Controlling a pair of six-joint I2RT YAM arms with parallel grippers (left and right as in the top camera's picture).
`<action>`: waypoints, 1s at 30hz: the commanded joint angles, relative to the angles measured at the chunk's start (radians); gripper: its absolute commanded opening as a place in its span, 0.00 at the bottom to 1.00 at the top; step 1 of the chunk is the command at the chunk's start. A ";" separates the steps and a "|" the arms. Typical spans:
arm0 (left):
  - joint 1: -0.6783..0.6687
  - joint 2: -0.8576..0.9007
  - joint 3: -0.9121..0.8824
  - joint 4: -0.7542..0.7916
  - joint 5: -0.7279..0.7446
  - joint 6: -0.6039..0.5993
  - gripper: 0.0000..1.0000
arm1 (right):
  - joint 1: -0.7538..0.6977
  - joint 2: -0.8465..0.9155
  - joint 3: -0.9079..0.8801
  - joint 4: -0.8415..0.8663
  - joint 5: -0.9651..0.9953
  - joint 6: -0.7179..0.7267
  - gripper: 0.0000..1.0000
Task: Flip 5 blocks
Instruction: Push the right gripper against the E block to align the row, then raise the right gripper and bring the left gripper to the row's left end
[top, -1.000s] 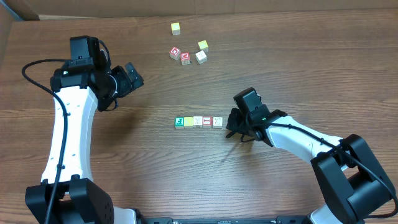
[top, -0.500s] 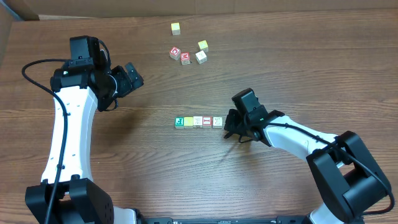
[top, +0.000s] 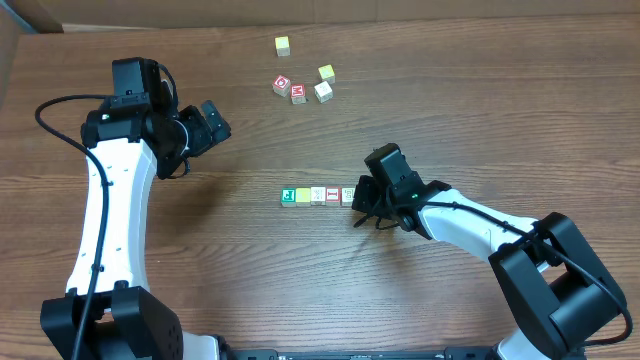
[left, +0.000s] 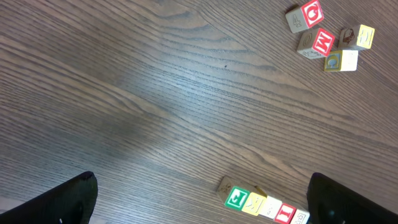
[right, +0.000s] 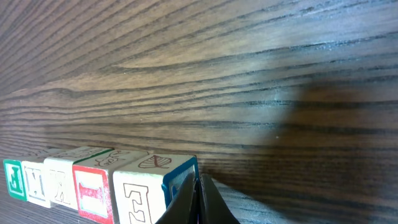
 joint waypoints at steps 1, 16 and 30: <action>-0.006 0.002 0.006 0.002 0.004 0.013 1.00 | 0.002 0.002 0.012 0.010 0.008 0.006 0.04; -0.006 0.002 0.006 0.002 0.004 0.013 1.00 | 0.004 0.002 0.012 -0.006 0.008 0.090 0.04; -0.006 0.002 0.006 0.002 0.004 0.013 1.00 | 0.031 0.002 0.012 0.013 0.013 0.093 0.04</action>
